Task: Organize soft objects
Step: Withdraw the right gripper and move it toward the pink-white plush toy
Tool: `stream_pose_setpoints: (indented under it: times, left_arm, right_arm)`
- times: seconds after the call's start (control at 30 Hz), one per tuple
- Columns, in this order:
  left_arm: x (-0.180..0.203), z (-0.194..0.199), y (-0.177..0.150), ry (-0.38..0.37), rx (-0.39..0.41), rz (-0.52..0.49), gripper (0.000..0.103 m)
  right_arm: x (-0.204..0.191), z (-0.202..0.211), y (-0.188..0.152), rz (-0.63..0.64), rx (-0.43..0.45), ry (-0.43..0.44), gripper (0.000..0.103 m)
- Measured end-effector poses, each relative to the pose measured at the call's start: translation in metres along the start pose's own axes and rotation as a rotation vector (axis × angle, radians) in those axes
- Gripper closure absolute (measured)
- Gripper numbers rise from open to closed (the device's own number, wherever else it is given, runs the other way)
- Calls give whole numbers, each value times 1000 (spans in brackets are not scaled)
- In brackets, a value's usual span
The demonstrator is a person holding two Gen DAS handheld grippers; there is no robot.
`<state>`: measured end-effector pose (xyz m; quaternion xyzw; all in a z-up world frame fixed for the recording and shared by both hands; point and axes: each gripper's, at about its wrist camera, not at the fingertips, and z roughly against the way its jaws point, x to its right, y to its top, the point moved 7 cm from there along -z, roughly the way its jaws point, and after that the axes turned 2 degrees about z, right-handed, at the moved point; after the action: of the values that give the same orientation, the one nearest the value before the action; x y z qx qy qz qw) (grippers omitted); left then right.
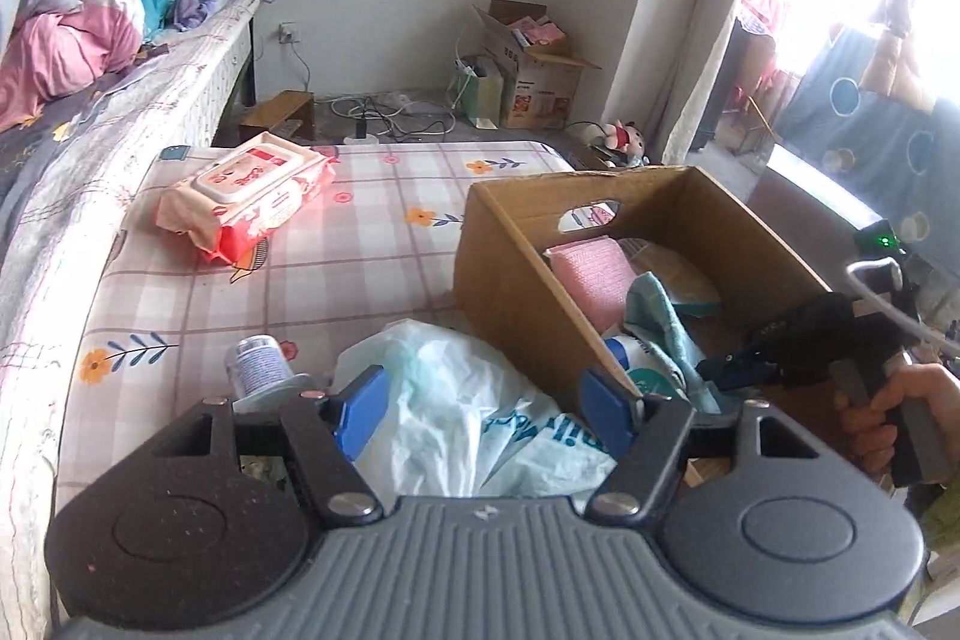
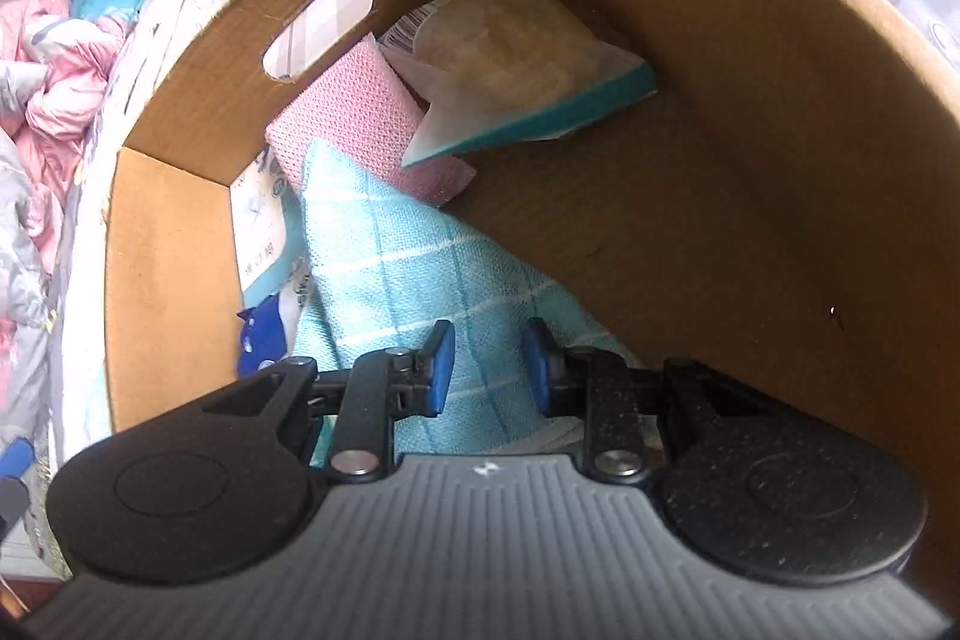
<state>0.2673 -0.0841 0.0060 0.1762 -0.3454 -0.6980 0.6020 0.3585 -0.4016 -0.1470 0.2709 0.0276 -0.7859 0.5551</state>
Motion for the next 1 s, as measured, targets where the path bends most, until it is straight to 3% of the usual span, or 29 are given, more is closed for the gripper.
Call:
stream_pose_setpoints:
  times: [0.17,0.4,0.7,1.0]
  left_arm:
    - [-31,44,-6,19,59,40,26]
    - [-81,114,-24,120,142,74,18]
    - [-134,153,-75,233,127,172,18]
    - [-131,146,-125,197,60,172,17]
  right_arm:
    - [-10,39,-2,1,96,45,73]
    - [-52,112,-27,102,258,168,54]
    - [-127,142,-83,254,261,329,50]
    - [-200,137,-138,362,182,452,50]
